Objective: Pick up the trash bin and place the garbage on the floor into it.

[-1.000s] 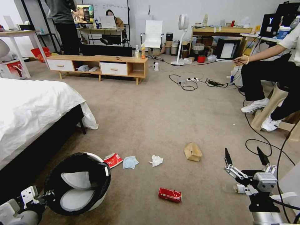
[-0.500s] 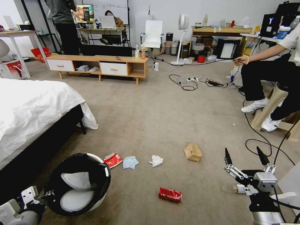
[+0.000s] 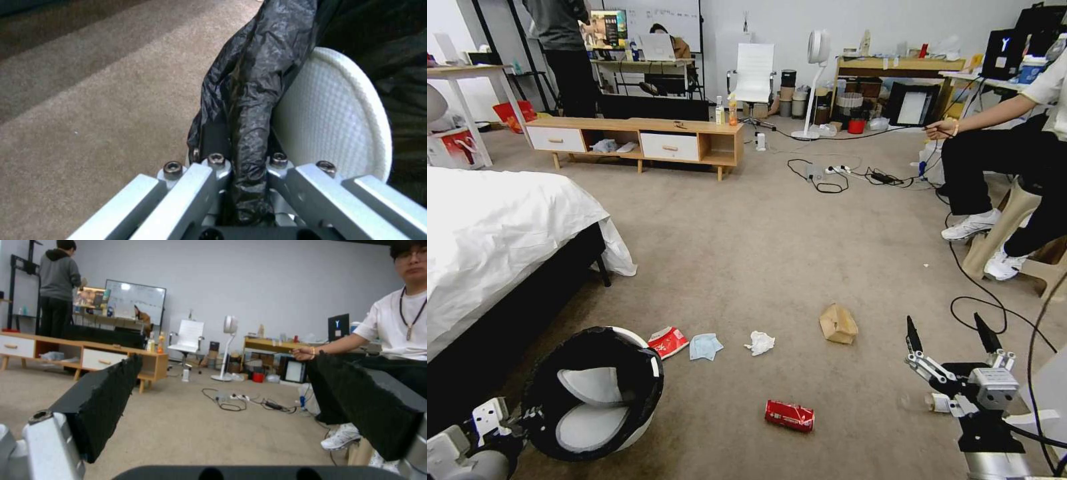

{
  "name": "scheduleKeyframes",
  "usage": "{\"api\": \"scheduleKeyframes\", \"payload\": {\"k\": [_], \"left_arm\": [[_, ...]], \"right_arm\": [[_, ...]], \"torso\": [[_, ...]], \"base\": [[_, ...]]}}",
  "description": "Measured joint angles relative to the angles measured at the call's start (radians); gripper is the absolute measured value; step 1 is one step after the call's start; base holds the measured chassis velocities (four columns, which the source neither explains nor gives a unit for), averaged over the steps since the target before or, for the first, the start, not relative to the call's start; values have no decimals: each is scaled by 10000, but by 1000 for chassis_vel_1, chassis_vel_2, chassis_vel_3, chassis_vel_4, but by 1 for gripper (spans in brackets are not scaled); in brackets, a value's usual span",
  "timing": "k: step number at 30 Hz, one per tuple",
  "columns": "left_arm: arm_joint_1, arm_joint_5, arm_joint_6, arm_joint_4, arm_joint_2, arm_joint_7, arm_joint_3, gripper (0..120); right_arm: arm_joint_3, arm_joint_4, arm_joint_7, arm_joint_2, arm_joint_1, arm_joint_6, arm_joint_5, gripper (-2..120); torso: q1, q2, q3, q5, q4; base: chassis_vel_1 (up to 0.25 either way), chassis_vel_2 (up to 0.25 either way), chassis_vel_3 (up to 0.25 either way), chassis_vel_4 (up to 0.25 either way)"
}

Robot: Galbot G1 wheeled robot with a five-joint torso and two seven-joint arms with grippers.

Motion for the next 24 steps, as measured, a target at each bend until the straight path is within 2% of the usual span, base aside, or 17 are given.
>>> {"api": "scheduleKeyframes", "payload": {"k": [24], "left_arm": [[33,53,1,11,-35,28,-74,2]], "right_arm": [[-23,-90,-4,-77,93,59,44,100]], "torso": [[0,0,0,0,0]], "base": [[-13,13,17,-14]]}}
